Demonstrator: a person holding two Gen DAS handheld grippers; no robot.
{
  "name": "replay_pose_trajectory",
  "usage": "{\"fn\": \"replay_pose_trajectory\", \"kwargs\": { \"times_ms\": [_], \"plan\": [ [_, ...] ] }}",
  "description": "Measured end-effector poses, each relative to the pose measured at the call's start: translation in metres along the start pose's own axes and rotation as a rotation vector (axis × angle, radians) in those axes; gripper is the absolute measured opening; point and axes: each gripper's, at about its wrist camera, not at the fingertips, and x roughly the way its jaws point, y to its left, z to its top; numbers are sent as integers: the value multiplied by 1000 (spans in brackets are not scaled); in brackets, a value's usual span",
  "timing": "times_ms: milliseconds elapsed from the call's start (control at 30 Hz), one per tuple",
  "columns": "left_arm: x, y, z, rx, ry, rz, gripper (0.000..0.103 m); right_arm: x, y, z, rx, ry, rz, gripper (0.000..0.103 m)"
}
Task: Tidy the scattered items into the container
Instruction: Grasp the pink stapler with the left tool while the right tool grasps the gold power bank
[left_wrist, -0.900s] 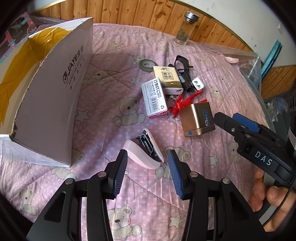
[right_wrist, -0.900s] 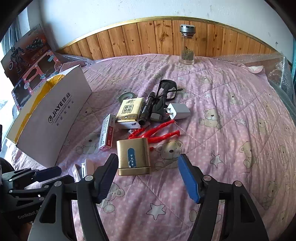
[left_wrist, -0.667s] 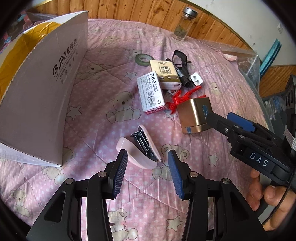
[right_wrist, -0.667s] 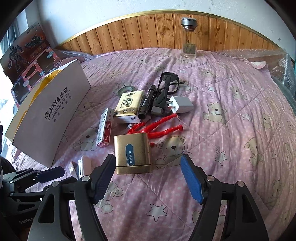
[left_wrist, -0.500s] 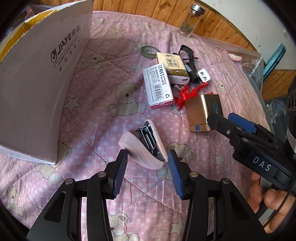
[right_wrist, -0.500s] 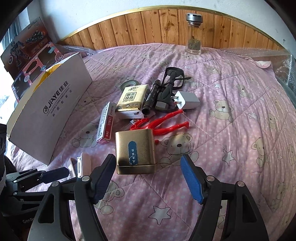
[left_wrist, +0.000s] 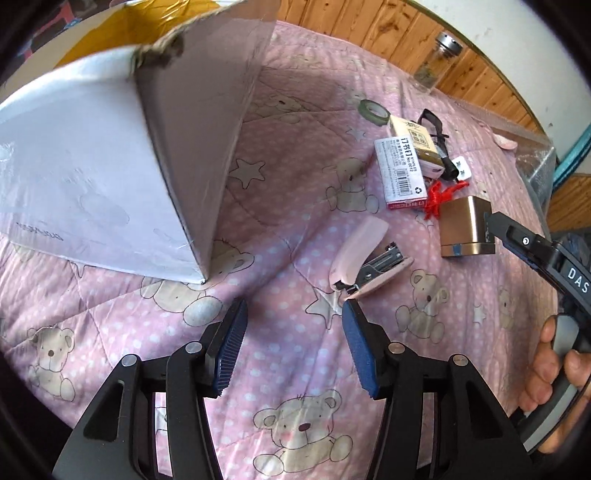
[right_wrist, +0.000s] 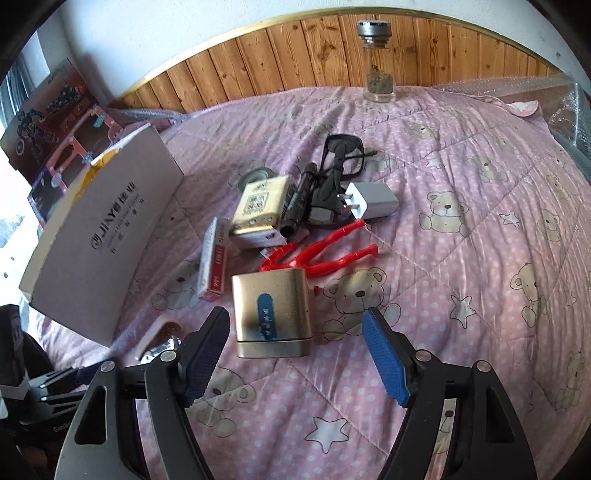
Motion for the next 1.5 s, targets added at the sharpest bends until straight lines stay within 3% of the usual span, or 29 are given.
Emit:
{"fn": "replay_pose_trajectory", "kwargs": {
  "times_ms": [133, 300, 400, 433, 500, 633, 867, 900, 933, 1033, 1133, 1267, 1367, 1400, 1433, 1500],
  "plan": [
    [-10, -29, 12, 107, -56, -39, 56, -6, 2, 0, 0, -9, 27, 75],
    [12, -38, 19, 174, -95, 28, 58, -3, -17, -1, 68, 19, 21, 75],
    [20, -44, 7, 202, -29, -4, 58, -1, -19, 0, 71, 26, 18, 75],
    [23, -48, 0, 229, -8, 16, 58, -1, -18, 0, 68, 28, 21, 75],
    [20, -59, -12, 315, -40, 72, 56, -1, -16, -1, 57, 31, 28, 75],
    [11, -59, -4, 293, -66, -8, 56, 0, -12, -4, 31, 39, 30, 75],
    [10, -73, 6, 351, -129, -113, 55, 20, -14, -5, 6, 57, 1, 76],
    [14, -78, 6, 358, -129, -107, 51, 24, -12, -3, -1, 60, 5, 76],
    [16, -79, 4, 365, -124, -100, 36, 28, -10, -2, -11, 69, 5, 76],
    [14, -83, 0, 393, -121, -98, 35, 33, -8, -2, -22, 94, -1, 50],
    [14, -81, -2, 400, -112, -101, 36, 31, -10, -2, -32, 86, -32, 50],
    [21, -74, -5, 401, -85, -84, 46, 40, -8, -3, -39, 100, -38, 55],
    [28, -69, -6, 391, -67, -107, 46, 45, -8, -4, -38, 115, -27, 55],
    [28, -67, -6, 379, -71, -121, 44, 45, -9, -4, -36, 117, -25, 53],
    [28, -65, -4, 356, -70, -130, 33, 44, -10, -4, -28, 115, -19, 52],
    [28, -61, -1, 321, -68, -143, 28, 40, -13, -3, -13, 109, -9, 51]
  ]
}}
